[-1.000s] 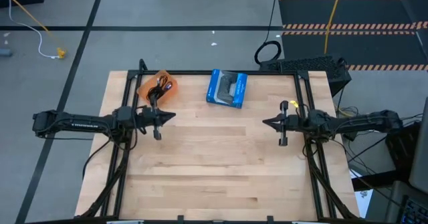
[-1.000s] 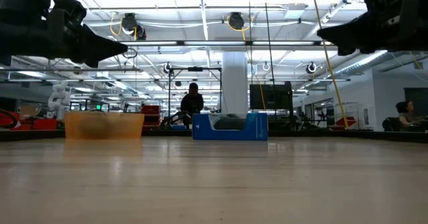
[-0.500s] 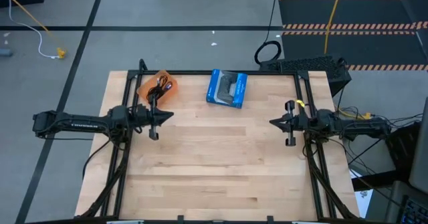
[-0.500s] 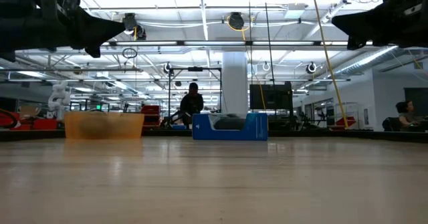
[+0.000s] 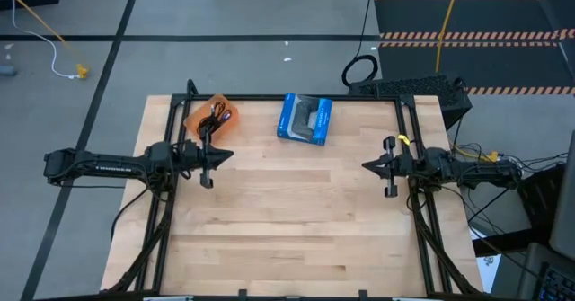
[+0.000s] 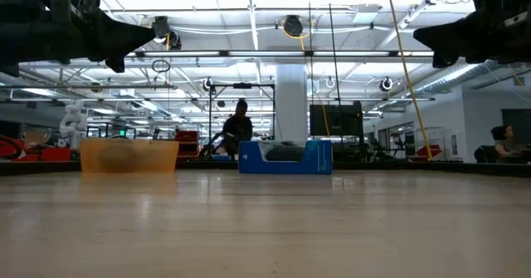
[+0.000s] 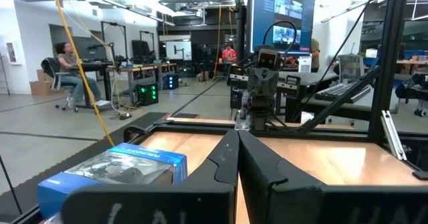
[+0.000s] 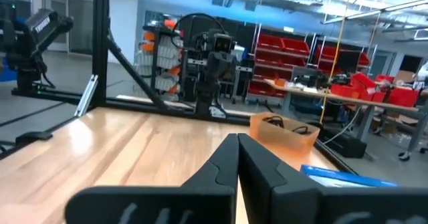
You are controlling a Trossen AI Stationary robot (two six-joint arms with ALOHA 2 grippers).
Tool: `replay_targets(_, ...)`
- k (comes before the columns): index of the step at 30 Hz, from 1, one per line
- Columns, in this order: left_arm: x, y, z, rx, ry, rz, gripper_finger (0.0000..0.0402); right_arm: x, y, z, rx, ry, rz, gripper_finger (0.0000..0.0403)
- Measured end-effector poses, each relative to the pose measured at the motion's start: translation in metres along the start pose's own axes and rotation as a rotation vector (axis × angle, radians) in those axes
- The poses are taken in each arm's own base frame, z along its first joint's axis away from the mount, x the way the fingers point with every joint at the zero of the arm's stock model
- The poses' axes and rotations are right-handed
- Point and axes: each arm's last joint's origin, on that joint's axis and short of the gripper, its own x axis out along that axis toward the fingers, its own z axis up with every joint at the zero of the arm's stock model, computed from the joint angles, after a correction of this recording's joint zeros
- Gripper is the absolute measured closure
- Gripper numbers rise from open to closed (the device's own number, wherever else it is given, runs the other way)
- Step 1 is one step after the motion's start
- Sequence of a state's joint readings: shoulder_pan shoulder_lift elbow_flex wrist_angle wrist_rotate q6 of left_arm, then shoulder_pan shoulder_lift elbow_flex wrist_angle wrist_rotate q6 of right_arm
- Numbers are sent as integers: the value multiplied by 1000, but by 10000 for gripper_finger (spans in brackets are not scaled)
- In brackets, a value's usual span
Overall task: Pick and place USB-C Cables
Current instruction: Return to Home Position
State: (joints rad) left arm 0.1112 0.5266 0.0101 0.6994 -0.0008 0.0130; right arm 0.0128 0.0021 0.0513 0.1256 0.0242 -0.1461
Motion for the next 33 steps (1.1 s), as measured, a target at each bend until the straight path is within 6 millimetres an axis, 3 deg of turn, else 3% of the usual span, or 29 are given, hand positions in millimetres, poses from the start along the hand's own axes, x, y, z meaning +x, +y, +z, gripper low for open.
replay_targets(12, 0, 0, -1, 10, 11, 0, 388, 0, 1, -10, 30, 108, -15, 403)
replay_targets(23, -1, -1, -18, 24, 181, -9, 398, 0, 1, -10, 78, 104, -15, 403)
replay_targets(33, -3, -17, -19, -35, 204, -105, 399, 0, 0, -8, 77, 87, -17, 403)
